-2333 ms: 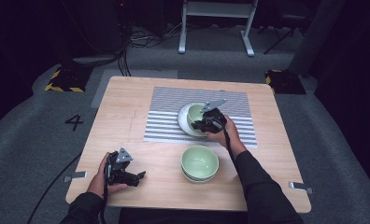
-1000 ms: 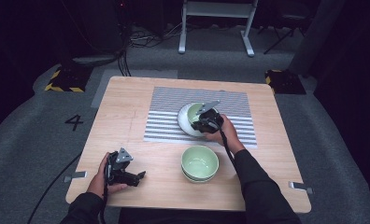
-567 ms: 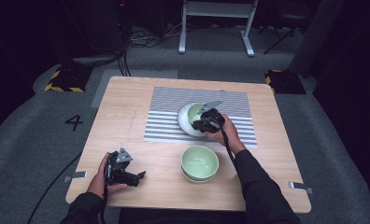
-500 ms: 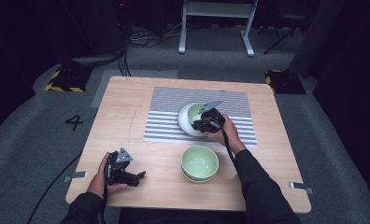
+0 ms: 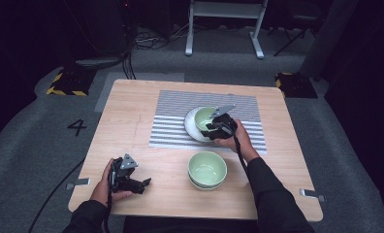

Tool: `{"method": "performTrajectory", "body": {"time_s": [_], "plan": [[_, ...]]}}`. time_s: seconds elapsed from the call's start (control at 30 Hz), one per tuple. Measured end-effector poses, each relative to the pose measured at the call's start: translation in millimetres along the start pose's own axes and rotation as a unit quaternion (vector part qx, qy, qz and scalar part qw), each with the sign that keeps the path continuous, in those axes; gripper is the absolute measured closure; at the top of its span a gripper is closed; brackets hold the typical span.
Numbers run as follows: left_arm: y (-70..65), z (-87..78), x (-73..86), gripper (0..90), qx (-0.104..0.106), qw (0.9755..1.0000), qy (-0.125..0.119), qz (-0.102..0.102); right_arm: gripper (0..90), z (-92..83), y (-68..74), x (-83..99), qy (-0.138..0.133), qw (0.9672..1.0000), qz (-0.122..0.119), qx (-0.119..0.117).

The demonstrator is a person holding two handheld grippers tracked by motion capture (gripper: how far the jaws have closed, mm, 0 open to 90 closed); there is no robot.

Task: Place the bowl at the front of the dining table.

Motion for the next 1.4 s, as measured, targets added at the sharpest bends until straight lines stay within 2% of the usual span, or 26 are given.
{"method": "performTrajectory", "body": {"time_s": [0.23, 0.33, 0.43, 0.63, 0.87, 1.0, 1.27, 1.4], "plan": [[0.0, 0.0, 0.0, 0.3, 0.0, 1.0, 0.0, 0.0, 44.1, -7.4, -2.1, 4.8, 0.009, 0.9998, 0.001, 0.015], [0.0, 0.0, 0.0, 0.3, 0.0, 1.0, 0.0, 0.0, 35.8, -11.3, -2.3, 5.2, 0.004, 0.9998, 0.005, 0.02], [0.0, 0.0, 0.0, 0.3, 0.0, 1.0, 0.0, 0.0, 30.5, -14.3, -1.7, 5.7, 0.012, 0.9995, -0.004, 0.03], [0.0, 0.0, 0.0, 0.4, 0.0, 1.0, 0.0, 0.0, 23.3, -15.9, 1.9, 4.8, 0.018, 0.9993, -0.012, 0.029], [0.0, 0.0, 0.0, 0.3, 0.0, 1.0, 0.0, 0.0, 19.5, -13.7, 4.0, 4.2, 0.019, 0.9993, -0.017, 0.027], [0.0, 0.0, 0.0, 0.3, 0.0, 1.0, 0.0, 0.0, 23.2, -13.8, 5.5, 2.9, 0.013, 0.9994, -0.014, 0.03], [0.0, 0.0, 0.0, 0.3, 0.0, 1.0, 0.0, 0.0, 17.8, -21.5, 9.3, 0.8, 0.004, 0.9994, -0.021, 0.026], [0.0, 0.0, 0.0, 0.3, 0.0, 1.0, 0.0, 0.0, 17.5, -25.7, 12.4, -0.8, 0.009, 0.9987, -0.027, 0.042]]}}
Point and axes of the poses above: each handheld gripper's, and its own axes: z roughly forward along the jaws, x roughly out of its underside, y roughly to its left, the point moved 5 cm from there along z, roughly forward along the jaws, and after that the axes turned 13 degrees about -x, right-handed, at the moved point
